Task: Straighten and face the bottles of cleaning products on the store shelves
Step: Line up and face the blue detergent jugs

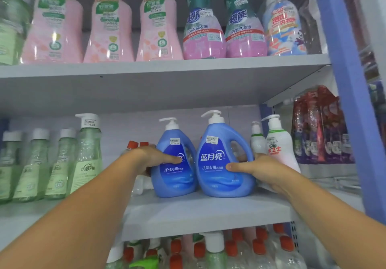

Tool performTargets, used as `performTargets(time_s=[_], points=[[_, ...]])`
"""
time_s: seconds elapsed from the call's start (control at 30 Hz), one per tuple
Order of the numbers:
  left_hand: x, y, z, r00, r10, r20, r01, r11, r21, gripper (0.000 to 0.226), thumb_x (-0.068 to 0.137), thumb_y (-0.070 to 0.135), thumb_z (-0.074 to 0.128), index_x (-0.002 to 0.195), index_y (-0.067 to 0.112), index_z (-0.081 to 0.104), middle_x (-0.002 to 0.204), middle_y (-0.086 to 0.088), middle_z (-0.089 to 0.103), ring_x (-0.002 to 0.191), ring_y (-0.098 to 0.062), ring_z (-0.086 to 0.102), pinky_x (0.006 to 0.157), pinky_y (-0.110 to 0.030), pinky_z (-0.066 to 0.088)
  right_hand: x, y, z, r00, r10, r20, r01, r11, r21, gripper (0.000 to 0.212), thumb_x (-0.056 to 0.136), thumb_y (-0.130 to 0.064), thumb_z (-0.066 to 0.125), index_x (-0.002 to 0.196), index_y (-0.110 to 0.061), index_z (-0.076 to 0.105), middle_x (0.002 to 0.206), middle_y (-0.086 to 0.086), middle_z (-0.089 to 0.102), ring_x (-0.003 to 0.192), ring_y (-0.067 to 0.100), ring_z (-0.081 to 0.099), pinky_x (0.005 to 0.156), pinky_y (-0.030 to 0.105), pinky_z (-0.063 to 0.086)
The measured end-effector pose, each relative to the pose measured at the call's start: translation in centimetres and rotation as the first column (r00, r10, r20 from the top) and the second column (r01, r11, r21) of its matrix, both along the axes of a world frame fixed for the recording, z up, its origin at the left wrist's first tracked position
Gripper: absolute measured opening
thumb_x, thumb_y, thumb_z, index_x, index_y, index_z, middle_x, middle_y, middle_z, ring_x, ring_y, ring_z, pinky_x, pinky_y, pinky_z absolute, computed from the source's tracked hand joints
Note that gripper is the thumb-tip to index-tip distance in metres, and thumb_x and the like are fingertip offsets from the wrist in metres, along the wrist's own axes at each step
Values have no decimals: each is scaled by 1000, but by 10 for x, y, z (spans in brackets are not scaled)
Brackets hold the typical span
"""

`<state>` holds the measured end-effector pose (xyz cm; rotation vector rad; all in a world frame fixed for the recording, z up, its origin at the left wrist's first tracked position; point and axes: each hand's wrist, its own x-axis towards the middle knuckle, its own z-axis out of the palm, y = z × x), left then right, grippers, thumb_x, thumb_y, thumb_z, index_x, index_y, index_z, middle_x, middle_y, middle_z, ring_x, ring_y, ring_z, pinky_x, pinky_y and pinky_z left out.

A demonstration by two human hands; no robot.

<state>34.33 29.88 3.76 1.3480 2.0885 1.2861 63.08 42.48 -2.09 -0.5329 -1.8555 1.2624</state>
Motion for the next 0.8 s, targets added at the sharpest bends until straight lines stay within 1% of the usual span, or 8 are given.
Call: performTargets(time_s=[0.13,0.27,0.33,0.43,0.53,0.6,0.73,0.8], points=[[17,-15,-22,998,28,50,-38,976,213,69,66,39,97,121,18,60,105,-5,78,91,-25,77,75,-41,64,9,-10,3,999,20,50,-21,999,27,62,58,-33,97,112,-10,77,106,9,79,98,25,77,85,37,62],[34,-39,-47,992,36,121,-87,891,446,68,61,45,98,114,29,59,99,3,78,86,-18,78,76,-41,65,27,-22,15,984,20,179,-39,994,99,69,57,-46,99,114,-15,77,110,5,79,102,25,76,98,45,57],[43,-54,-56,988,26,152,-102,851,515,67,55,54,96,108,34,60,93,8,79,81,-13,78,73,-37,64,28,-30,15,988,10,157,-31,991,131,72,51,-48,100,111,-17,77,107,4,79,100,25,77,96,46,58],[59,-72,-62,986,100,133,-158,809,566,67,52,62,92,105,36,58,97,12,76,86,-10,76,77,-36,63,23,-45,5,998,-9,64,0,990,141,71,47,-45,102,108,-18,77,101,2,80,95,22,78,93,45,60],[75,-93,-61,979,161,129,-206,784,586,61,63,53,93,109,31,59,99,9,75,84,-10,75,75,-36,64,24,-65,5,996,-70,58,58,981,185,56,54,-42,99,100,-18,78,87,-6,81,79,12,78,73,33,63],[85,-119,-60,974,164,157,-226,762,606,62,59,52,95,107,28,62,92,11,77,76,-8,76,71,-35,64,28,-80,5,997,-72,11,69,979,190,47,58,-38,97,97,-18,79,85,-6,80,74,11,78,64,28,60],[95,-190,-64,981,149,127,-196,716,670,61,47,60,95,98,37,70,92,12,79,80,-13,79,66,-36,64,38,-119,-7,990,106,-92,-86,977,197,49,59,-34,95,104,-21,80,97,1,81,88,23,79,79,41,62],[93,-229,-67,984,143,104,-176,710,682,54,49,60,95,95,44,72,97,8,80,83,-17,79,63,-33,64,36,-140,-13,968,229,-99,-203,955,216,48,58,-32,97,103,-25,80,100,3,81,89,24,79,70,36,64]])
